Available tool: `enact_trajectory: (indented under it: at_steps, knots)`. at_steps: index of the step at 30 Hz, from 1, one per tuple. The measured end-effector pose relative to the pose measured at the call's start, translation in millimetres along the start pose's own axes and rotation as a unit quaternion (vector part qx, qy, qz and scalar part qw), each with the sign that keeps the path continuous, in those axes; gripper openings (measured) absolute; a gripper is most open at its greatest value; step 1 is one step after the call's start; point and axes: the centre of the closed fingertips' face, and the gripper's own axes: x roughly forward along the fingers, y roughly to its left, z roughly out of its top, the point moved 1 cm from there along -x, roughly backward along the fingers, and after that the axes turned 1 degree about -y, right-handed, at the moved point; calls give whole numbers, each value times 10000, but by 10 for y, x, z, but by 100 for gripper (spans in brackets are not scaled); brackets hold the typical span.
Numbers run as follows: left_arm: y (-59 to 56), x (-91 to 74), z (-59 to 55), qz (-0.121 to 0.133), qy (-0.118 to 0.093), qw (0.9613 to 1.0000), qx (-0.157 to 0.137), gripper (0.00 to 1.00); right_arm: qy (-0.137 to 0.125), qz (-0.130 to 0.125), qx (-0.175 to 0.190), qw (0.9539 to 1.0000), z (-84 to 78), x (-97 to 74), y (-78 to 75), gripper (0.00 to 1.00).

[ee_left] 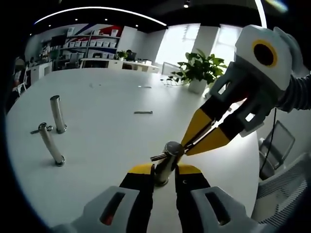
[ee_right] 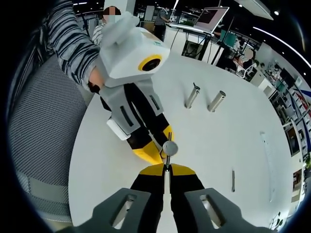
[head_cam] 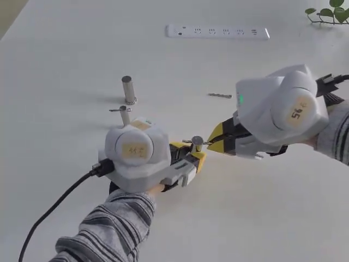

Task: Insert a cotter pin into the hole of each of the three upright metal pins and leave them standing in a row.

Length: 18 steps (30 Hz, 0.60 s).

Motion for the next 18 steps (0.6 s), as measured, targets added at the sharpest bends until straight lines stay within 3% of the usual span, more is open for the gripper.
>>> enact_trajectory:
  at_steps: [7, 11, 18]
  knots:
    - [-3, 1, -2, -5, -8, 10000, 14, 13, -64, -33, 40, 10000, 28, 5, -6, 0]
    - [-5, 0, -5, -10, 1, 10000, 18, 13, -176, -161, 113, 9997, 60, -41, -51, 6]
    - [-6, -4, -10, 7, -2, 10000, -24, 13, -225, -93, 338, 9991, 3, -101, -22, 6]
